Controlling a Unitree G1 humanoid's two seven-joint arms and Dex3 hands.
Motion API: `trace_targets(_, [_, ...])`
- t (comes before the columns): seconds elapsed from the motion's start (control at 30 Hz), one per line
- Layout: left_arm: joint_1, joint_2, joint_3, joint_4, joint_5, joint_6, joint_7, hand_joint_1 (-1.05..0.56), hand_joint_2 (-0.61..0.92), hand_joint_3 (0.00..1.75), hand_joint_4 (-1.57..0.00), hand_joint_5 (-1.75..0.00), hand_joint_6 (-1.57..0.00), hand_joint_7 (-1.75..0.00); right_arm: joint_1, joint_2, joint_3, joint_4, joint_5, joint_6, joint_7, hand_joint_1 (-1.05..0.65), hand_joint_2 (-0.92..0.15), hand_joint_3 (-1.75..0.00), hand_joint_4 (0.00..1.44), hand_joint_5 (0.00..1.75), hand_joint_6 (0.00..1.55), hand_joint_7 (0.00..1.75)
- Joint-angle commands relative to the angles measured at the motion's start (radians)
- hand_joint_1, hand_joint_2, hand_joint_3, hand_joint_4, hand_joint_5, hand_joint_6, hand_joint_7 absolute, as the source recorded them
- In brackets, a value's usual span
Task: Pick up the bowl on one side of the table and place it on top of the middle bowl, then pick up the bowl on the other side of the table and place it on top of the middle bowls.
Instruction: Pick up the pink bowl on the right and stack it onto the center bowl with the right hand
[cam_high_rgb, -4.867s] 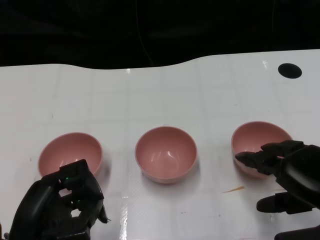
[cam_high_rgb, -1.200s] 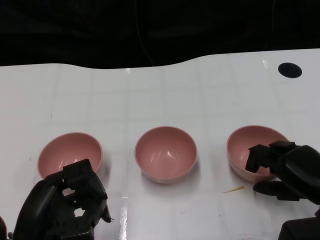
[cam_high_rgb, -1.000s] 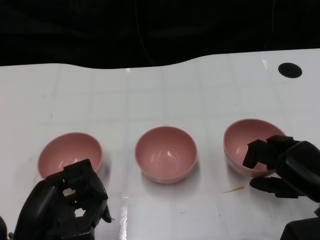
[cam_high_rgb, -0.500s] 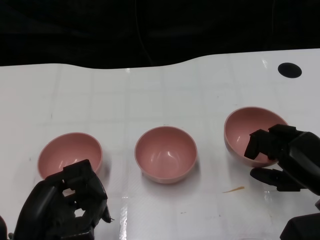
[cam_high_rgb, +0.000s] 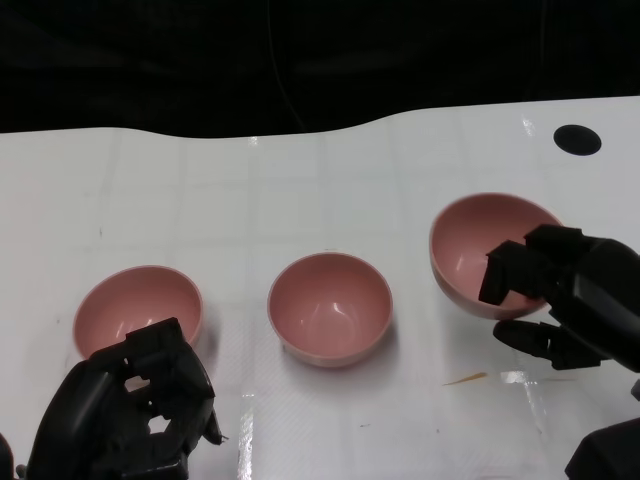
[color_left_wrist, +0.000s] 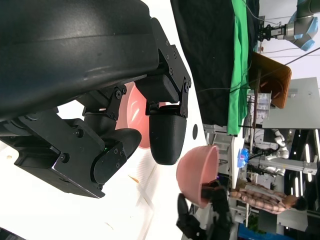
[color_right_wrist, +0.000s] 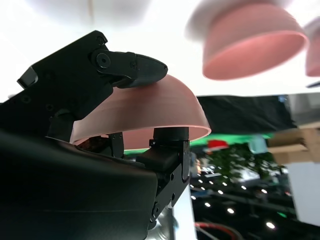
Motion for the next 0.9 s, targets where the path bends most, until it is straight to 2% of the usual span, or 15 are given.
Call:
trace_targets(0.03, [0.003,0.014,0.009,-0.004,-0.004,-0.005,-0.003,0.0,0.56,1.19,-0.78,-1.65,-0.78,-1.45,-0.002,-0.013,-0.024,-0.047,0.026,0.002,0.035,-0.12,-0.56,-1.09,0.84,1.75,0.59,1.75])
trace_targets(0.33, [0.0,0.013,0.006,0.004,0.007,-0.015,-0.001,-0.01,0.56,1.18,-0.78,-1.64,-0.79,-1.43,-0.022,0.0,-0.035,-0.104,0.038,-0.018,0.069,-0.14,-0.53,-1.1,0.85,1.75,0.6,1.75])
trace_targets(0.43, [-0.001,0.014,0.007,0.006,0.006,-0.016,-0.003,0.0,0.57,1.17,-0.78,-1.64,-0.79,-1.43,-0.026,0.006,-0.036,-0.14,0.051,-0.018,0.101,-0.13,-0.47,-1.18,0.87,1.75,0.6,1.75])
trace_targets(0.63, [-0.001,0.012,0.005,0.009,0.014,-0.029,-0.001,0.0,0.56,1.17,-0.78,-1.65,-0.78,-1.44,-0.045,0.033,-0.031,-0.182,0.049,-0.028,0.129,-0.13,-0.42,-1.19,0.88,1.75,0.61,1.75])
trace_targets(0.73, [-0.002,0.012,0.005,0.012,0.01,-0.028,-0.003,0.0,0.56,1.18,-0.78,-1.65,-0.78,-1.45,-0.054,0.053,-0.025,-0.205,0.059,-0.021,0.16,-0.14,-0.47,-1.12,0.89,1.75,0.61,1.75])
trace_targets(0.77, [-0.003,0.012,0.006,0.015,0.006,-0.026,-0.005,0.0,0.56,1.19,-0.78,-1.65,-0.78,-1.45,-0.059,0.059,-0.023,-0.209,0.064,-0.022,0.172,-0.16,-0.54,-1.04,0.89,1.75,0.6,1.75])
trace_targets(0.8, [-0.003,0.011,0.005,0.014,0.007,-0.026,-0.004,0.0,0.57,1.19,-0.78,-1.65,-0.78,-1.45,-0.068,0.07,-0.019,-0.21,0.068,-0.03,0.177,-0.16,-0.57,-1.0,0.89,1.75,0.6,1.75])
trace_targets(0.9, [-0.002,0.01,0.003,0.013,0.014,-0.027,0.003,0.0,0.56,1.18,-0.78,-1.65,-0.78,-1.45,-0.08,0.09,-0.018,-0.212,0.071,-0.043,0.187,-0.14,-0.55,-0.96,0.87,1.75,0.58,1.75])
